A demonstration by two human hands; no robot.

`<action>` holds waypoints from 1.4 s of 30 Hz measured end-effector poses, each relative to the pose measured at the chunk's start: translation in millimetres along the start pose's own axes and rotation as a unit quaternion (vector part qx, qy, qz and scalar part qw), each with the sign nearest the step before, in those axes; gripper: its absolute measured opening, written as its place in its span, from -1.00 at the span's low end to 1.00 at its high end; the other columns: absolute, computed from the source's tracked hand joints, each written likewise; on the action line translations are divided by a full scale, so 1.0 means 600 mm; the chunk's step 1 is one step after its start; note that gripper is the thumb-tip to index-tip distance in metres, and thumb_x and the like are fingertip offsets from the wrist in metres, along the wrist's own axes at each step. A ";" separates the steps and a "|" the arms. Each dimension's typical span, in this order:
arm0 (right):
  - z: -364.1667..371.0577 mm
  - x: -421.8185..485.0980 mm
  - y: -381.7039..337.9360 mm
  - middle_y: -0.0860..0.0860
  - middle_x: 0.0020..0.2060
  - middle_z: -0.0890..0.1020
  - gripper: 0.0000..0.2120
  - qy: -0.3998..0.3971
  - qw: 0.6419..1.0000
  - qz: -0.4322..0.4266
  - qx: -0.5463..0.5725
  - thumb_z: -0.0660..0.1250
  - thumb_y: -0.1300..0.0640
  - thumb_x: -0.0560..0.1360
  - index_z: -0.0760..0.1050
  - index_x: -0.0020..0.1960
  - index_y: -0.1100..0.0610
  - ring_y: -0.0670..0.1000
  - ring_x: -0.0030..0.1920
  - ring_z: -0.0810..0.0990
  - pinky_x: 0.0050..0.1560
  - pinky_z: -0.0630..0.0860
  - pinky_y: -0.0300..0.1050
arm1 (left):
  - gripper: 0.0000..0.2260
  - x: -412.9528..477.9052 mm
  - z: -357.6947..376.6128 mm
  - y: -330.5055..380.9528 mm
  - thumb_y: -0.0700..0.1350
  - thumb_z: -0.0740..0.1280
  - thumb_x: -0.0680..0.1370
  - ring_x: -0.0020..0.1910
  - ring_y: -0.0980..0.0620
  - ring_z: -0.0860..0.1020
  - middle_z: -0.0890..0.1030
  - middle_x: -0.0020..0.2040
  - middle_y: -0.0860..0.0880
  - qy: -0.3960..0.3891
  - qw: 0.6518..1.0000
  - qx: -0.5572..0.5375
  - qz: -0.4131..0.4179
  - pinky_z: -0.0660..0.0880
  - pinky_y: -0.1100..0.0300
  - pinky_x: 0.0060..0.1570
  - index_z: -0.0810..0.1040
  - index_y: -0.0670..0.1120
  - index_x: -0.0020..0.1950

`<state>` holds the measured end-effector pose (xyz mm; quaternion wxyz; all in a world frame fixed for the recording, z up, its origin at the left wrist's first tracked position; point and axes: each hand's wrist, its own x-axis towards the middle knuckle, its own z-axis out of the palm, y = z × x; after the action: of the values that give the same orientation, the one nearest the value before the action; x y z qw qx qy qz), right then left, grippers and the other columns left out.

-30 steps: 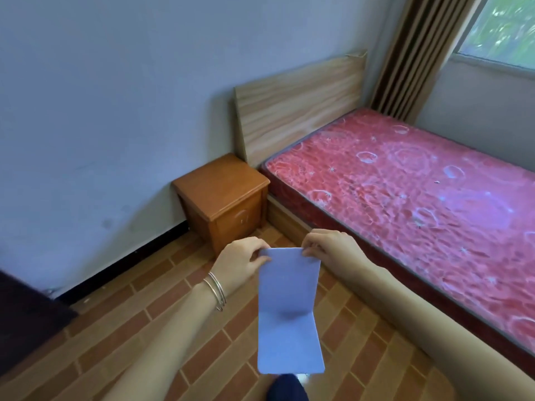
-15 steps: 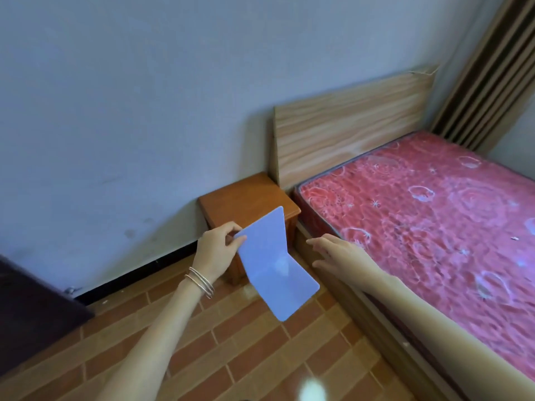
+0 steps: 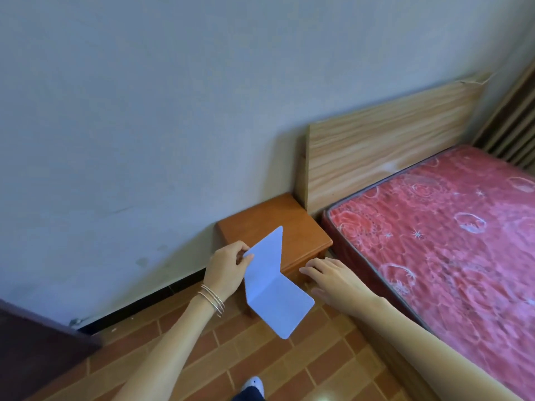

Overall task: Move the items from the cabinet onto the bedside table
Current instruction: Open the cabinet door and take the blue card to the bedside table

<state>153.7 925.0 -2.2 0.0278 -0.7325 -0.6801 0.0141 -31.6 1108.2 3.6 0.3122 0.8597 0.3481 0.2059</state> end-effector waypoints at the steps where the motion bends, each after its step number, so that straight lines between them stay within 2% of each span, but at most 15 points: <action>1: 0.006 0.022 0.003 -0.04 0.01 0.59 -0.42 0.002 1.000 0.002 -0.005 0.57 0.04 0.16 0.53 0.15 0.06 -0.02 -0.05 0.61 0.04 0.54 -0.10 | -0.94 0.023 0.001 -0.015 -0.13 0.36 0.49 -0.31 0.10 0.54 0.57 -0.32 0.10 -0.010 1.000 0.000 0.007 0.45 0.18 -0.30 0.54 -0.05 -0.18; 4: 0.020 0.083 0.009 -0.02 0.06 0.59 -0.38 0.019 1.000 0.018 -0.007 0.57 0.02 0.15 0.52 0.18 0.06 -0.01 0.06 0.59 0.10 0.53 -0.06 | -0.95 0.091 0.007 -0.059 -0.15 0.35 0.49 -0.26 0.07 0.54 0.58 -0.25 0.09 -0.025 1.000 0.008 0.015 0.50 0.10 -0.23 0.53 -0.04 -0.18; 9: 0.042 0.162 0.026 0.04 0.12 0.59 -0.37 0.010 0.999 0.036 -0.015 0.56 -0.01 0.21 0.49 0.23 0.09 0.07 0.19 0.54 0.16 0.50 0.08 | -0.95 0.175 0.026 -0.111 -0.18 0.32 0.49 -0.27 -0.01 0.52 0.58 -0.25 0.00 -0.037 0.999 0.031 -0.012 0.48 0.08 -0.26 0.51 -0.11 -0.18; 14: 0.066 0.235 0.077 0.04 0.22 0.53 -0.40 0.010 0.999 0.036 -0.025 0.45 -0.06 0.35 0.42 0.32 0.10 0.09 0.29 0.45 0.28 0.37 0.12 | -0.95 0.271 0.060 -0.164 -0.17 0.32 0.50 -0.29 -0.02 0.48 0.54 -0.28 0.01 -0.050 0.996 0.058 -0.045 0.30 0.19 -0.34 0.54 -0.13 -0.15; 23: 0.107 0.363 0.196 0.07 0.22 0.53 -0.43 0.000 1.000 0.001 -0.004 0.41 -0.06 0.36 0.40 0.32 0.09 0.13 0.30 0.43 0.29 0.35 0.17 | -0.95 0.415 0.128 -0.243 -0.19 0.32 0.47 -0.29 -0.06 0.51 0.59 -0.27 -0.04 -0.068 0.986 0.064 -0.136 0.39 0.16 -0.33 0.55 -0.12 -0.19; 26: 0.120 0.407 0.226 0.08 0.22 0.53 -0.41 -0.009 1.000 -0.010 -0.003 0.43 -0.04 0.34 0.41 0.32 0.10 0.14 0.30 0.44 0.28 0.37 0.18 | -0.95 0.459 0.150 -0.276 -0.20 0.33 0.46 -0.23 -0.05 0.53 0.62 -0.22 -0.05 -0.065 0.983 0.041 -0.169 0.43 0.14 -0.24 0.59 -0.13 -0.17; 30: 0.139 0.463 0.240 0.10 0.21 0.53 -0.42 -0.019 1.000 -0.010 0.007 0.45 -0.01 0.33 0.42 0.30 0.11 0.14 0.28 0.45 0.26 0.38 0.18 | -0.94 0.507 0.177 -0.318 -0.25 0.37 0.44 -0.20 0.05 0.48 0.60 -0.18 -0.02 -0.024 0.972 -0.012 -0.234 0.33 0.26 -0.18 0.63 -0.17 -0.12; 36: 0.168 0.528 0.247 0.10 0.21 0.53 -0.44 -0.026 1.000 0.008 0.005 0.43 0.01 0.36 0.41 0.32 0.12 0.13 0.28 0.45 0.25 0.38 0.16 | -0.87 0.558 0.214 -0.395 -0.38 0.32 0.42 -0.24 0.01 0.52 0.62 -0.20 -0.08 0.033 0.928 -0.128 -0.349 0.38 0.25 -0.19 0.62 -0.21 -0.15; 42: 0.207 0.583 0.228 0.09 0.22 0.52 -0.47 -0.029 0.998 0.051 0.018 0.41 0.04 0.40 0.41 0.32 0.13 0.12 0.29 0.45 0.24 0.39 0.15 | -0.83 0.598 0.242 -0.475 -0.39 0.32 0.42 -0.22 -0.02 0.54 0.59 -0.25 -0.06 0.025 0.910 -0.162 -0.381 0.41 0.23 -0.18 0.59 -0.14 -0.22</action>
<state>308.7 1266.3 -128.5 0.0207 -0.7649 -0.6420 0.0485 159.0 1472.4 -246.1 0.4931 0.5937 0.6188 0.1464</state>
